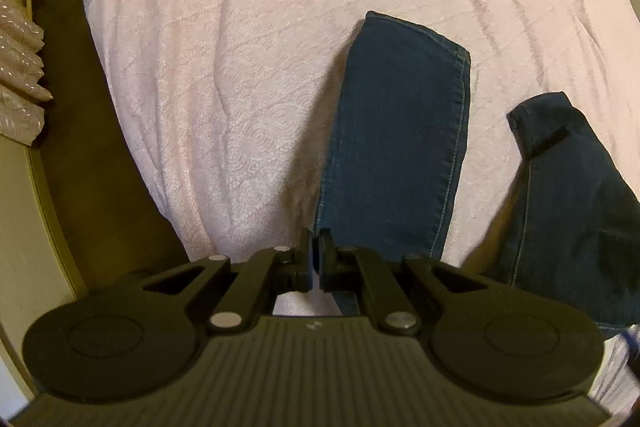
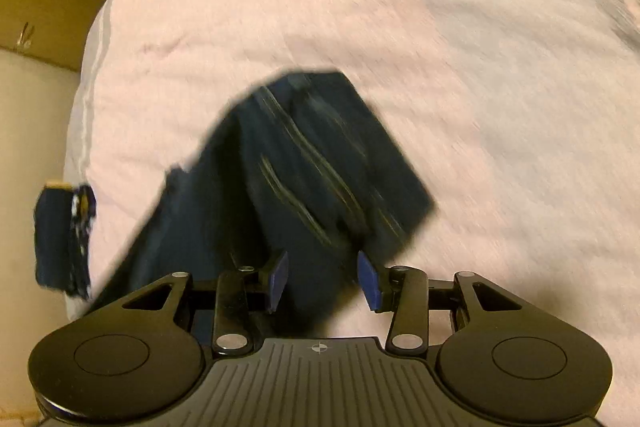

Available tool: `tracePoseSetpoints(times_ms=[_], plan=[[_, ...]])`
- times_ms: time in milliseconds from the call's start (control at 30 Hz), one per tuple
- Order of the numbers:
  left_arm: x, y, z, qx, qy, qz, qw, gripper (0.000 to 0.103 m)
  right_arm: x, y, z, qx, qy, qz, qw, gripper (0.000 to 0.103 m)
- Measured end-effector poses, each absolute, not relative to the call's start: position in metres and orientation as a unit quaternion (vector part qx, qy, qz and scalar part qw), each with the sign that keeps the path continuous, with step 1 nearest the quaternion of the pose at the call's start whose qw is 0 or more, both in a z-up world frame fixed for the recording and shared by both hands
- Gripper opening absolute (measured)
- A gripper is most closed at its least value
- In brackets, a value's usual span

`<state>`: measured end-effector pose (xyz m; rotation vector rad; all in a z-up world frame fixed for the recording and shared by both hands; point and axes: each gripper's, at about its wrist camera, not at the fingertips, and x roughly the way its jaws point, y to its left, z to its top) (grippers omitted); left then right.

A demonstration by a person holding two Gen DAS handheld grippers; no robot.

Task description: Fold clothes

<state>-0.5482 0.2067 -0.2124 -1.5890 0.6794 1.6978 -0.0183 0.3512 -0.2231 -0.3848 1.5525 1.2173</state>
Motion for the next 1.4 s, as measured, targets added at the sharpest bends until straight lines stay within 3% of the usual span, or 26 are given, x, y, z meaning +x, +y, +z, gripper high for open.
tracePoseSetpoints(times_ms=[67, 133, 433, 533, 867, 967, 1133, 1300, 1400], plan=[[-0.55, 0.208, -0.213, -0.619, 0.259, 0.652, 0.352, 0.003, -0.023, 0.384, -0.222, -0.17, 0.652, 0.507, 0.538, 0.058], [-0.553, 0.21, -0.215, -0.623, 0.258, 0.649, 0.352, 0.003, -0.032, 0.417, -0.222, -0.182, 0.647, 0.509, 0.539, 0.062], [-0.562, 0.22, -0.225, -0.645, 0.249, 0.631, 0.352, 0.003, -0.077, 0.494, -0.261, -0.284, 0.653, 0.456, 0.533, 0.064], [-0.567, 0.227, -0.225, -0.654, 0.231, 0.622, 0.364, 0.003, -0.07, 0.473, -0.27, -0.295, 0.65, 0.445, 0.541, 0.002], [-0.536, 0.303, -0.187, -0.613, 0.197, 0.582, 0.497, 0.001, 0.072, 0.271, -0.19, 0.041, 0.69, 0.382, 0.614, 0.001], [-0.519, 0.348, -0.154, -0.574, 0.18, 0.576, 0.553, 0.001, 0.082, 0.255, -0.152, 0.127, 0.65, 0.403, 0.632, 0.001], [-0.495, 0.415, -0.05, -0.472, 0.109, 0.585, 0.65, 0.001, 0.092, 0.256, -0.07, 0.269, 0.552, 0.454, 0.646, 0.001], [-0.476, 0.425, 0.058, -0.379, 0.021, 0.567, 0.731, 0.001, 0.09, 0.242, 0.031, 0.36, 0.417, 0.515, 0.657, 0.001], [-0.473, 0.393, 0.088, -0.354, -0.025, 0.539, 0.764, 0.001, 0.087, 0.2, 0.07, 0.395, 0.332, 0.537, 0.667, 0.001]])
